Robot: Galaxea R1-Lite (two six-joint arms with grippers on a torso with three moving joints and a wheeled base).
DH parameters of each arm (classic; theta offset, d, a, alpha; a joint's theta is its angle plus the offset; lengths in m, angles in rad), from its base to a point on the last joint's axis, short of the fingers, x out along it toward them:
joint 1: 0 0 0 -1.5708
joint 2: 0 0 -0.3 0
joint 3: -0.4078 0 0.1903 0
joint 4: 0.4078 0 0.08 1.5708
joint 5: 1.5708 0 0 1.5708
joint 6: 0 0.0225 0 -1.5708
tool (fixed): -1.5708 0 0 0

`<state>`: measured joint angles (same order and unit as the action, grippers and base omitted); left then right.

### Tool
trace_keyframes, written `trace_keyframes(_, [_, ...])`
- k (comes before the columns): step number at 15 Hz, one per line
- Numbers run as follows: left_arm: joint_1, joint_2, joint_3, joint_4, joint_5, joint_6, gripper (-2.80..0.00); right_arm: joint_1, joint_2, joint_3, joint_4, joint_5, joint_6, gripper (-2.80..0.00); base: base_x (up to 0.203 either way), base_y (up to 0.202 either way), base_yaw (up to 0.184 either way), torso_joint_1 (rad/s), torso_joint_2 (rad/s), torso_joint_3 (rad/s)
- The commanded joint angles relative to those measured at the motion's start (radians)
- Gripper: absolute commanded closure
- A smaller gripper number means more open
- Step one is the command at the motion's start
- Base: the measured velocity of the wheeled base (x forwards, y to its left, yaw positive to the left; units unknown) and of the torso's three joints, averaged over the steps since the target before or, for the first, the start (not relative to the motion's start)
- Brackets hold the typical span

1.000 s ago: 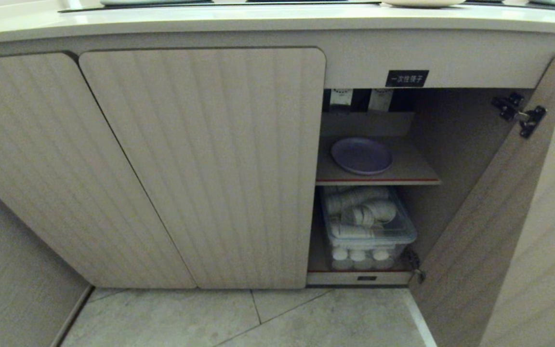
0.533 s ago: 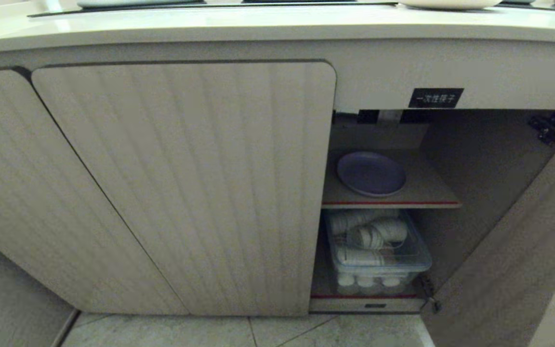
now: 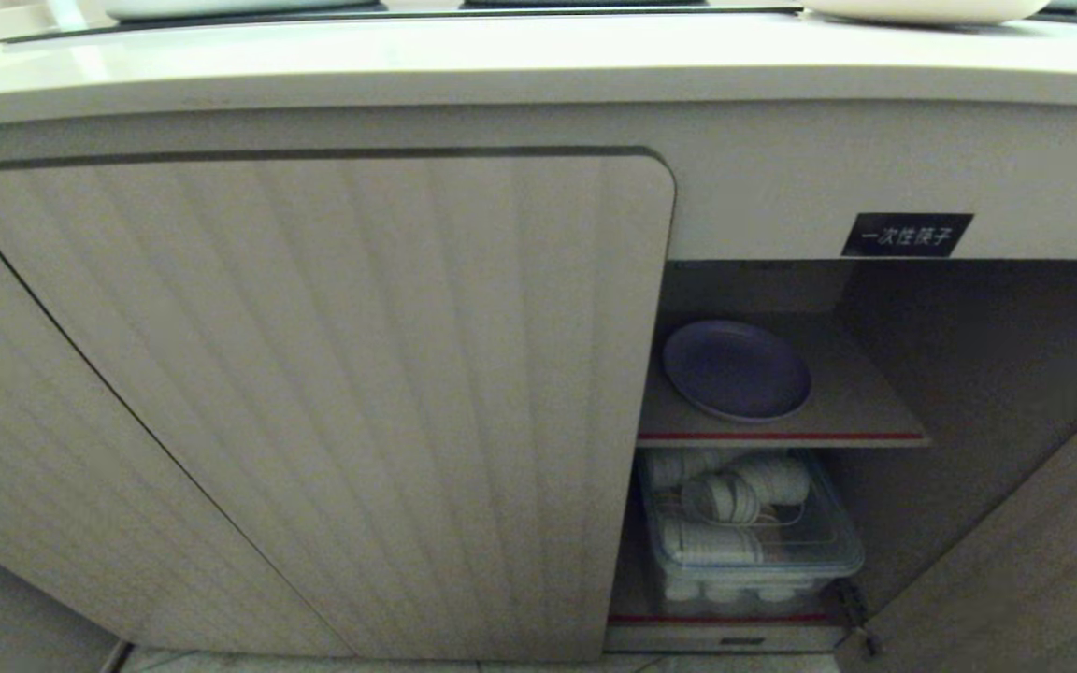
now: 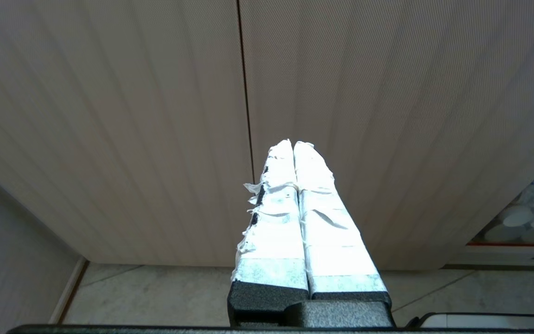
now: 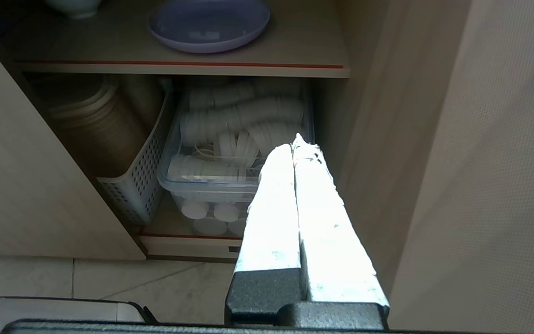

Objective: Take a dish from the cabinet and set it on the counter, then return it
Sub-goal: Take the plate from the cabinet

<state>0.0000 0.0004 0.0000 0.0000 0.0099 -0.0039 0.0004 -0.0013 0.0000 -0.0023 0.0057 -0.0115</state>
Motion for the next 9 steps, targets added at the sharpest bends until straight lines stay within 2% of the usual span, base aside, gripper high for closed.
trace_keyframes(1, [0.000,0.000,0.000,0.000,0.001,-0.001,0.00,0.001,0.001,0.000,-0.001,0.000,-0.001,0.00,0.000,0.000,0.000,0.000,0.00,0.000])
trace_keyframes(9, [0.000,0.000,0.000,0.000,0.001,-0.001,0.00,0.000,0.001,0.000,-0.001,0.000,-0.001,0.00,0.000,0.000,0.000,0.000,0.00,0.000])
